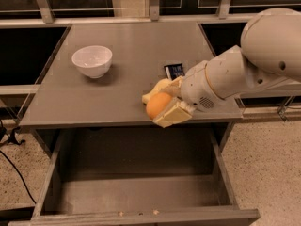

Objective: Pick orange from top drawer and place on counter

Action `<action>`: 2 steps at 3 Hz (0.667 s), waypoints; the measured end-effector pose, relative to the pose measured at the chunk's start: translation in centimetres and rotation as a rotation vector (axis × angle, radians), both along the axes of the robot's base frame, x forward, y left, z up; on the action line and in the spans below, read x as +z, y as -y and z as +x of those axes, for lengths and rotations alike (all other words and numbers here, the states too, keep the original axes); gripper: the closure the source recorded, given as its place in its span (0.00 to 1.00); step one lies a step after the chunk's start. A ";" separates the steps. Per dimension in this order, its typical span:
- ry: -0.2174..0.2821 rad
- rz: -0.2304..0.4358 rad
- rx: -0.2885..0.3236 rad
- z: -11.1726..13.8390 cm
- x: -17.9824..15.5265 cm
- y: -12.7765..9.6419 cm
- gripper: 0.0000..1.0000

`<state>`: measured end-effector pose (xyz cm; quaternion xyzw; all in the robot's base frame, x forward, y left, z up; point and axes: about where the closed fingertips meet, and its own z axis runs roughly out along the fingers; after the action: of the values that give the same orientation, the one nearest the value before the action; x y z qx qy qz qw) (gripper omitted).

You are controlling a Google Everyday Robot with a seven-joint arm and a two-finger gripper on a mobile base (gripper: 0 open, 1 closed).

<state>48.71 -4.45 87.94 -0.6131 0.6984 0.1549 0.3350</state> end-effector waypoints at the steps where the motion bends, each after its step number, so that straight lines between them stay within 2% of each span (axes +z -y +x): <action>1: 0.026 -0.025 -0.126 2.2 -0.7 4.3 1.00; 2: 0.042 -0.042 -0.193 3.5 -1.1 6.8 1.00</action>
Offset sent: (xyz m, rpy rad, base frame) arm 0.0499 -0.1010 -0.0174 -0.0596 -0.0604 -0.2795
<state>52.18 -11.21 86.82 -0.5531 0.7500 0.0945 0.3502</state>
